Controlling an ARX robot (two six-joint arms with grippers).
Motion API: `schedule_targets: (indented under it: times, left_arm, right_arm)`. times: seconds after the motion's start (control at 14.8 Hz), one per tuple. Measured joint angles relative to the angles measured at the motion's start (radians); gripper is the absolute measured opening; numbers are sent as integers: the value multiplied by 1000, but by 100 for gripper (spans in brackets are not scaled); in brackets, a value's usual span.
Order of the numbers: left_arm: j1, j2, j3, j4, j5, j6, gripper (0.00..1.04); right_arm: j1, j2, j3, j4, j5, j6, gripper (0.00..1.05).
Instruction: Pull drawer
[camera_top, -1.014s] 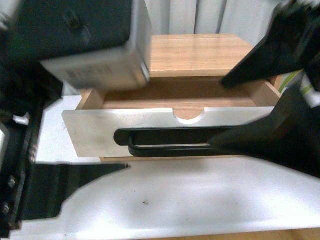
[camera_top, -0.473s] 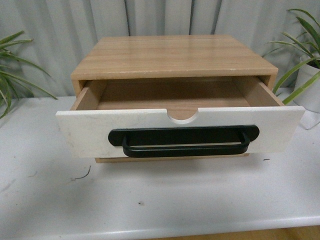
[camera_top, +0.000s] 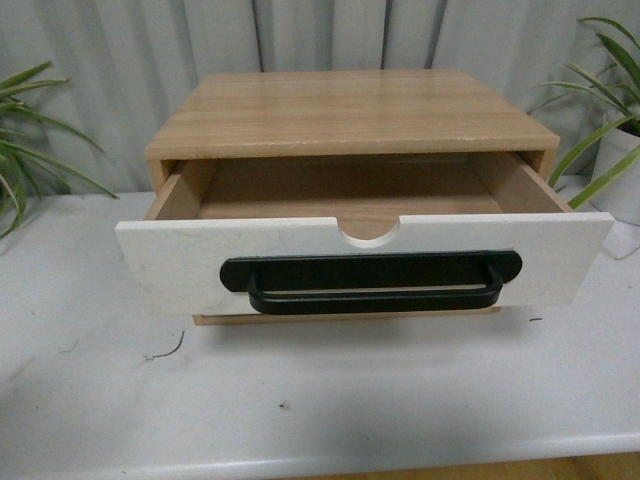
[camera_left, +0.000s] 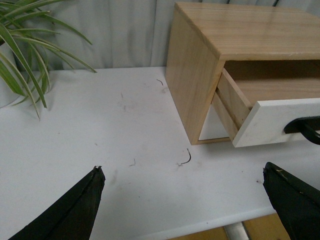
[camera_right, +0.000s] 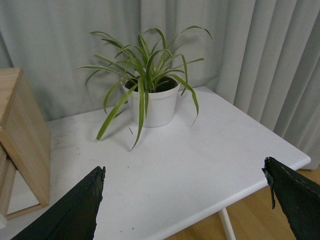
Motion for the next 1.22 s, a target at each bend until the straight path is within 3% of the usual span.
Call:
schedule_targets:
  times: [0.07, 0.14, 0.2, 0.27, 0.47, 0.54, 0.61, 0.68, 1.01, 1.15, 1.22]
  left_arm:
    - [-31, -13, -49, 171, -87, -18, 91]
    - [-82, -68, -110, 277, -182, -27, 80]
    - [-156, -133, -142, 288, -282, -35, 62]
    - [-195, -175, -150, 260, -333, -42, 48]
    - [-301, -280, -179, 184, -438, -43, 3]
    - [-333, -309, -193, 184, -473, -45, 2]
    - [-419, -341, -211, 157, -570, -48, 2]
    - [-459, -359, -209, 153, -572, -46, 2]
    - [-447, -404, -210, 102, -591, -47, 2]
    - [-449, -561, -209, -83, -591, -47, 2]
    - [-449, -575, -206, -57, -592, -47, 2]
  right_arm:
    - [-48, -13, -31, 97, -187, 14, 87]
    - [-20, -48, -60, 90, -288, 18, 76]
    - [69, -96, -103, 69, -303, 17, 57]
    - [109, -132, -122, 59, -244, 18, 43]
    - [231, -212, -168, 29, -130, 18, 2]
    - [249, -291, -177, -82, -106, 21, 2]
    - [348, -373, -195, -116, 6, 25, 2]
    - [403, -376, -194, -104, 14, 23, 2]
    - [393, -388, -208, -105, 37, 25, 2]
    - [393, -415, -239, -109, 38, 25, 2]
    - [393, -422, -239, -106, 37, 25, 2]
